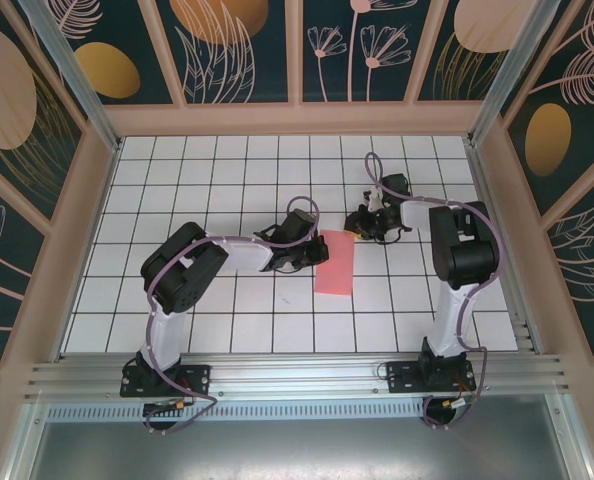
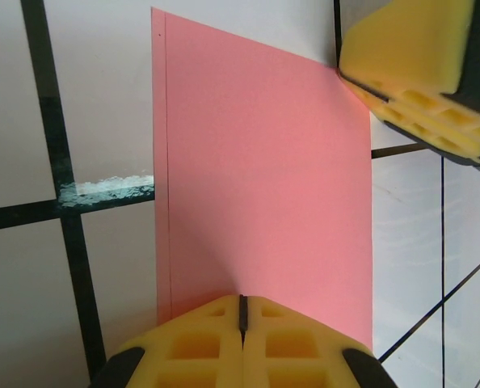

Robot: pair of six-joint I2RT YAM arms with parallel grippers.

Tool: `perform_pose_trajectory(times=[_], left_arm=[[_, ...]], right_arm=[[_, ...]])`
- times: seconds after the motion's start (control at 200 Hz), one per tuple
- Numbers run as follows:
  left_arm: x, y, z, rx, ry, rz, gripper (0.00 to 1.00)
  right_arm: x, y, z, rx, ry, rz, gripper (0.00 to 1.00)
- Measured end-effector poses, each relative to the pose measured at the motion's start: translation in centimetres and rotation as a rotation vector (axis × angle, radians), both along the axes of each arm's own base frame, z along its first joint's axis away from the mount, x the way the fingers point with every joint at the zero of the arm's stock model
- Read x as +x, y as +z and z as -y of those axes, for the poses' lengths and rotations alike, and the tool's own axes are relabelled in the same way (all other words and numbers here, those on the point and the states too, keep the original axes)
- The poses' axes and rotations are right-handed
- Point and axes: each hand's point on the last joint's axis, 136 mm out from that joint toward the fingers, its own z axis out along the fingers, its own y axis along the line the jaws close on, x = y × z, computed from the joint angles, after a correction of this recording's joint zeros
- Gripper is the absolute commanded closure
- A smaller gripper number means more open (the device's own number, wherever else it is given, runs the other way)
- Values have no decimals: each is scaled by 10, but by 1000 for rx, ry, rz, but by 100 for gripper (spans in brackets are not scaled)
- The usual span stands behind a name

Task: Fold a paper plane with a square sheet of paper (pick it up from the middle)
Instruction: Fold the square sheet of paper in half at the center of the table.

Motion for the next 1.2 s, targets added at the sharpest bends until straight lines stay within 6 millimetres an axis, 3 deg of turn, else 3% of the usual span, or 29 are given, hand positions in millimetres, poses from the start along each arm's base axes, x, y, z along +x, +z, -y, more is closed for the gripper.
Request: perform_pose_trajectory(times=[0.32,0.621,0.916,1.201], left_arm=[[0,0,0,-1,0,2,96],[0,0,0,-1,1,1,96],[0,0,0,-1,0,2,96],[0,0,0,-1,0,2,96]], right_arm=[[0,2,1,2,-3,1,80],[-18,43,-1,66,19,78,80],[-48,0,0,61,27,-29,80],[-48,2,-1,67,18,-33,80]])
